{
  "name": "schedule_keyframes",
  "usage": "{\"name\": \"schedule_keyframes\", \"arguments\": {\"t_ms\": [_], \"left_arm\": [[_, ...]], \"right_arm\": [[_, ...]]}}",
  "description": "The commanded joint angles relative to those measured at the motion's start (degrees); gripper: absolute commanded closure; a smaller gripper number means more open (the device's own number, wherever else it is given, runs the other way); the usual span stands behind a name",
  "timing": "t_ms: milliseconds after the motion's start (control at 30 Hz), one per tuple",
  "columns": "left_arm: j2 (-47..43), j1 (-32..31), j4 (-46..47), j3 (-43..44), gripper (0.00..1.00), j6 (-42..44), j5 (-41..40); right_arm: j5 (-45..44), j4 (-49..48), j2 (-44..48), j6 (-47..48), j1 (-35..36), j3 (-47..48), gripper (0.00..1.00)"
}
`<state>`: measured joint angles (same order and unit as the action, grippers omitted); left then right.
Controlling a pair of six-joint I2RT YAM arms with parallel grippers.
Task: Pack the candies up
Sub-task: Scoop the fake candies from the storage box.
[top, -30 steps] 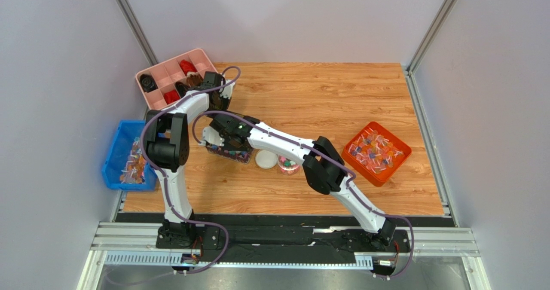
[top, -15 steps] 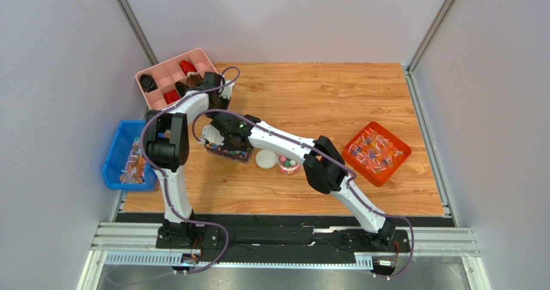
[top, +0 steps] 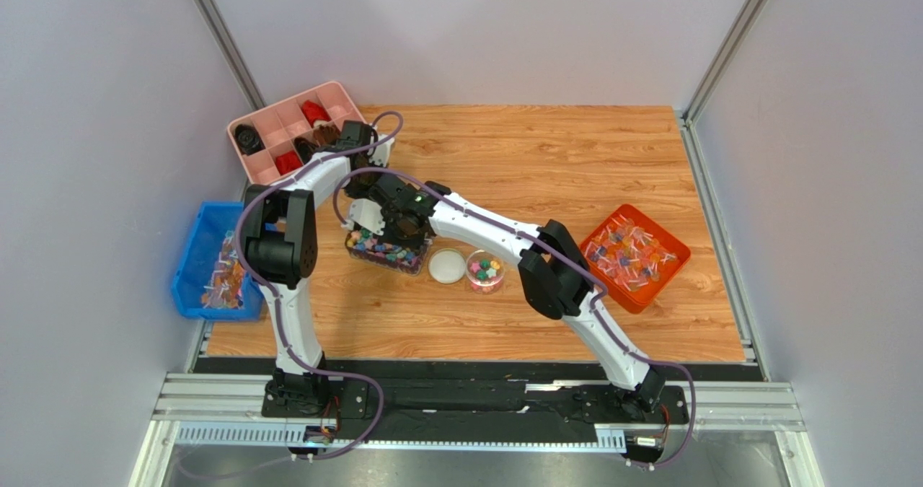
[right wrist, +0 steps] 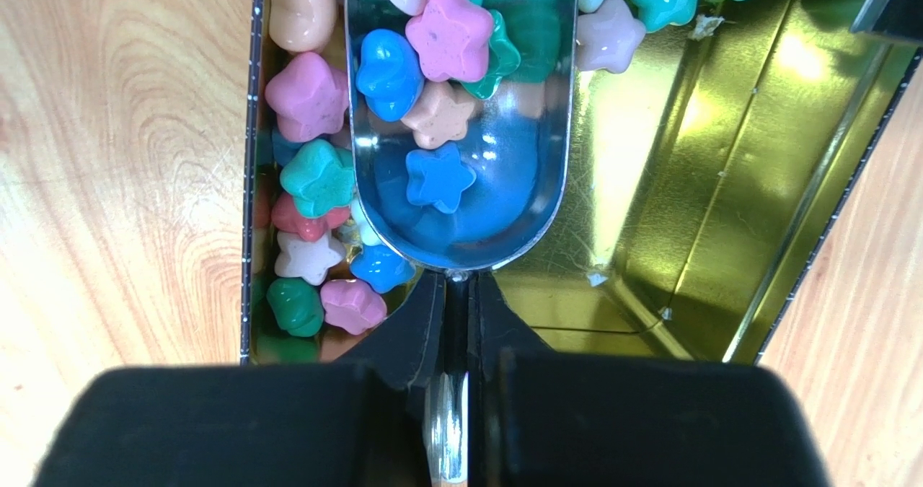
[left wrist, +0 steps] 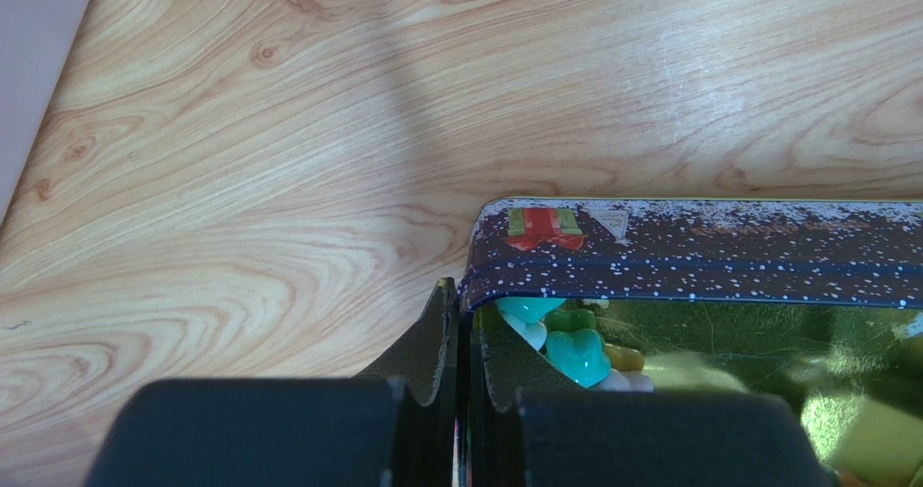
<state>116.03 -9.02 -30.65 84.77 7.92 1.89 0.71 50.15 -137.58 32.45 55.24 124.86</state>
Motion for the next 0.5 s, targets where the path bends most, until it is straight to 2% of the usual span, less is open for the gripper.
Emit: {"name": "schedule_keyframes", "arguments": {"t_ms": [0, 467], "left_arm": [[-2.38, -0.3, 2.53, 0.83, 1.0, -1.42, 1.71], [-2.3, -0.3, 2.44, 0.83, 1.0, -1.33, 1.36]], "right_arm": [[5.09, -0.84, 4.24, -3.09, -0.75, -1.28, 1.0], [8.25, -1.28, 7.23, -4.06, -3.03, -3.74, 1.0]]}}
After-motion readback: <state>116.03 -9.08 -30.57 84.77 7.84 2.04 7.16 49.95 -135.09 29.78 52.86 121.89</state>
